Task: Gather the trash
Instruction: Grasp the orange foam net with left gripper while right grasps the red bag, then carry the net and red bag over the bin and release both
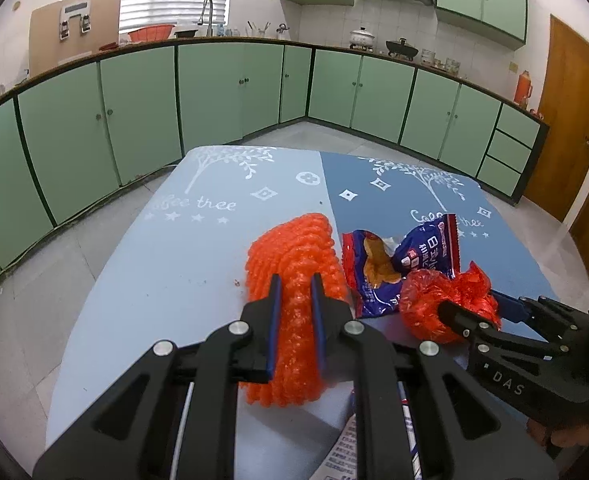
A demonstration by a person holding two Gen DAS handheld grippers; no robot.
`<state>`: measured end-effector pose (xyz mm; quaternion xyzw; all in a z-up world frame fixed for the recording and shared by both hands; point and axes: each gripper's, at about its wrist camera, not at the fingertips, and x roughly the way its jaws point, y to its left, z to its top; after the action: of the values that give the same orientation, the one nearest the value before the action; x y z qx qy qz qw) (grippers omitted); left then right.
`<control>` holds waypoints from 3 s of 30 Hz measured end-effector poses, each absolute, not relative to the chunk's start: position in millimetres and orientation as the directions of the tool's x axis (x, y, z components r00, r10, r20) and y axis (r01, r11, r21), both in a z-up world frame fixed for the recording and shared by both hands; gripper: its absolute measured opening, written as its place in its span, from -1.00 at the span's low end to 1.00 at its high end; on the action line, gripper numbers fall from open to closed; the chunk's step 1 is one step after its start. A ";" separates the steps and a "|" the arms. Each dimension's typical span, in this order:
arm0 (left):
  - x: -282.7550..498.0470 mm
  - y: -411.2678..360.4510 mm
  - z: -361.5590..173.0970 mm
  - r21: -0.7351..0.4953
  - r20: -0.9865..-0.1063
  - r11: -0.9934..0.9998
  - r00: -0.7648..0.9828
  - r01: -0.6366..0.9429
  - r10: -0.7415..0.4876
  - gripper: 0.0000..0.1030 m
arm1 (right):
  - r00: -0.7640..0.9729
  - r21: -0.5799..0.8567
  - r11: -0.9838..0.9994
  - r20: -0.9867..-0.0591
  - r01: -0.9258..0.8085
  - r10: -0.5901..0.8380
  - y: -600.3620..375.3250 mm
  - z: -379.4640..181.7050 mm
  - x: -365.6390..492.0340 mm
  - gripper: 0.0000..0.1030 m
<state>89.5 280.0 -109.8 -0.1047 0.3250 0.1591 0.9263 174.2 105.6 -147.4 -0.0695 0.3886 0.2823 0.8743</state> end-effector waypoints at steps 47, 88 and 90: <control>115.7 58.2 -47.6 -0.128 -0.505 0.982 0.844 0.135 -0.182 -0.77 | 0.804 0.131 0.962 -0.529 -0.240 0.273 -145.3 -37.6 121.6 -0.54; 156.1 -133.5 -126.4 -0.161 -0.675 0.876 0.597 0.454 -0.434 -0.33 | 0.749 0.132 0.983 -0.662 0.126 -0.007 -336.9 -116.3 95.3 -0.54; 155.0 -126.4 -123.3 -0.154 -0.668 0.886 0.615 0.437 -0.419 -0.30 | 0.745 0.131 0.984 -0.667 0.122 -0.004 -336.6 -117.3 97.6 -0.54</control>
<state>155.0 -126.4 -123.3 0.0122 0.3683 -0.2384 0.8985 97.6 -336.6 -117.3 0.0831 0.3557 -0.0337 0.9303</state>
